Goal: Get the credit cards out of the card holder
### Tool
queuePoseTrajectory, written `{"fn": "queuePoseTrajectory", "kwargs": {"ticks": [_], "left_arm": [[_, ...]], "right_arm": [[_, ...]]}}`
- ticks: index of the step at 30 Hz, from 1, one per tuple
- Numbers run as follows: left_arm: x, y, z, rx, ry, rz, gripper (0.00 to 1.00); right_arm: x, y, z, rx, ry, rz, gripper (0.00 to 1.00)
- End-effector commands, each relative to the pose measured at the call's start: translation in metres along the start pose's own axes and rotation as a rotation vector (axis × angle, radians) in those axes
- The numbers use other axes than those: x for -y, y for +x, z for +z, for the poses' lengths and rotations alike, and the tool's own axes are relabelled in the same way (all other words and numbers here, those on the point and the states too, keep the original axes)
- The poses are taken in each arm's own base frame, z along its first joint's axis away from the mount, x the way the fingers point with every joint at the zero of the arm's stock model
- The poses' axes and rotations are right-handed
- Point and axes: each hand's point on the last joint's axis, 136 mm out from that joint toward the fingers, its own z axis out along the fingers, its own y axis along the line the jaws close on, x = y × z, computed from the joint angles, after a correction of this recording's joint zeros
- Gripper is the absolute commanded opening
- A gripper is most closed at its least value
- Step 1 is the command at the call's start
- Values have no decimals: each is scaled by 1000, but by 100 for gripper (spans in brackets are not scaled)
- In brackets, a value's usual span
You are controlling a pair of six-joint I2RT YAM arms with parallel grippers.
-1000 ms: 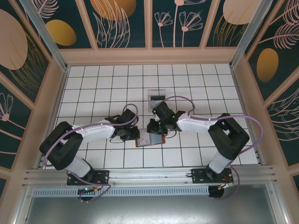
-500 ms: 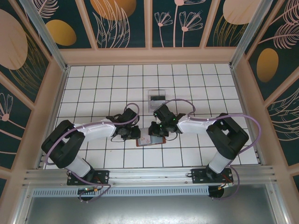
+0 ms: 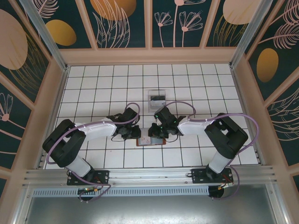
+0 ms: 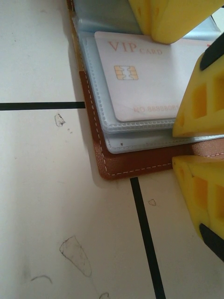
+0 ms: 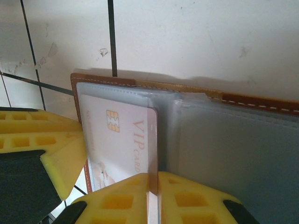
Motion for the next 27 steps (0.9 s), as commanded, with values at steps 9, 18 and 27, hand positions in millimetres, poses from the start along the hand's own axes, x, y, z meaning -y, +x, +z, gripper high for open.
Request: {"fn": "queuePoseTrajectory", "kwargs": {"ticks": [9, 18, 27], "left_arm": [[-26, 19, 15, -72, -90, -7, 20], [-27, 19, 16, -74, -91, -4, 20], [-27, 19, 16, -75, -91, 1, 20]], "right_arm": [[17, 6, -3, 2, 77, 19, 10], [28, 5, -10, 17, 157, 16, 9], [21, -1, -20, 44, 166, 8, 9]]}}
